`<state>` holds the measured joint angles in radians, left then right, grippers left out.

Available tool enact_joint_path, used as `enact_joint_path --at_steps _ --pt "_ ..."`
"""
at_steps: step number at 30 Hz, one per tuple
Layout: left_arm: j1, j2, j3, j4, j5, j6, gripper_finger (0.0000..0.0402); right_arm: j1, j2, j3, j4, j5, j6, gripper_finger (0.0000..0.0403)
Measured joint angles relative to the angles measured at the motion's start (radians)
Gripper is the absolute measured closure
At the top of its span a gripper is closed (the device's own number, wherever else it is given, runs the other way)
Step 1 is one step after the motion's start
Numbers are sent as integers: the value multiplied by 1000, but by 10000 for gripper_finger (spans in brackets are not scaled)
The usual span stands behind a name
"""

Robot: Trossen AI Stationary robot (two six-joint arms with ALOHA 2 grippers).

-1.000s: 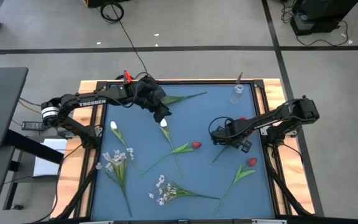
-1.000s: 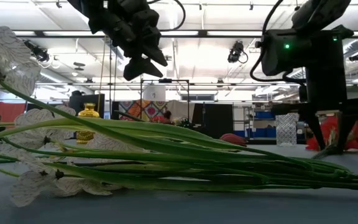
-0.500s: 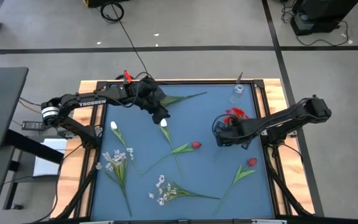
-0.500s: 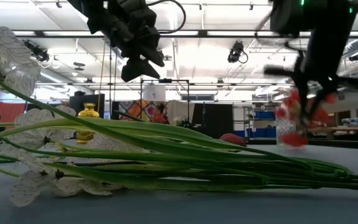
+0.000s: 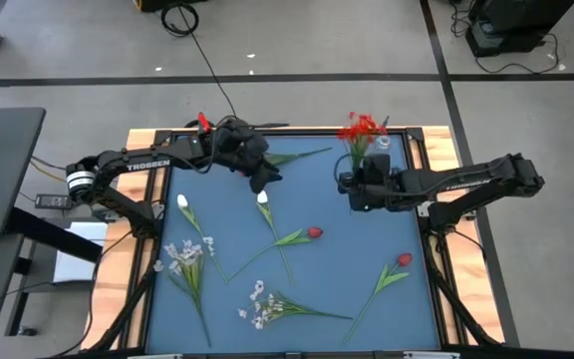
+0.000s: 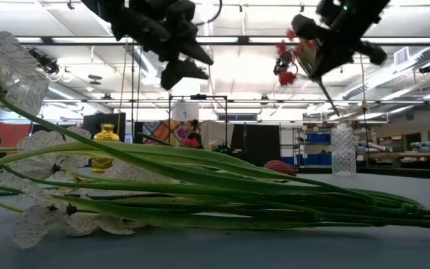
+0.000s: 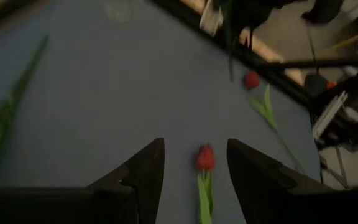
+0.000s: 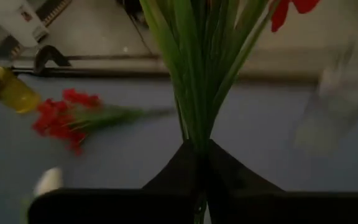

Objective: Sort flowers into vase by color
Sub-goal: Put the bottom orange flowers into the transparent vase

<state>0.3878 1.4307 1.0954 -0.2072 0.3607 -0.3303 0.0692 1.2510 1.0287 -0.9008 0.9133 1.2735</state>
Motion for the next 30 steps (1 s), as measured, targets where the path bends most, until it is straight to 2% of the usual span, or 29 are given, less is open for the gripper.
enact_joint_path --at_steps 4,6,9,12,16,18,20,22,25,27,30 --pt "-22 0 0 99 -28 6 221 -25 -12 22 62 193 -345 360" --pt "-33 0 0 136 -39 15 221 -44 -22 22 99 259 -454 366" --pt "-49 0 0 161 -61 28 221 -93 -59 22 103 330 -444 389" --pt "-68 0 0 170 -118 28 221 -163 -109 4 99 407 -434 393" --pt "-93 10 0 189 -214 31 221 -288 -182 -31 116 410 -480 392" --pt "-96 10 0 201 -223 31 221 -338 -217 -54 185 376 -572 393" --pt "-96 10 0 225 -234 31 221 -381 -243 -72 322 296 -707 393" --pt "-95 10 0 235 -245 30 221 -411 -261 -89 523 209 -909 393" --pt "-93 10 0 283 -258 30 221 -450 -279 -125 848 16 -1247 393" --pt "-92 10 0 308 -258 29 221 -475 -291 -137 928 -101 -1334 393" --pt "-92 10 0 323 -258 29 221 -538 -316 -137 902 -172 -1340 393"
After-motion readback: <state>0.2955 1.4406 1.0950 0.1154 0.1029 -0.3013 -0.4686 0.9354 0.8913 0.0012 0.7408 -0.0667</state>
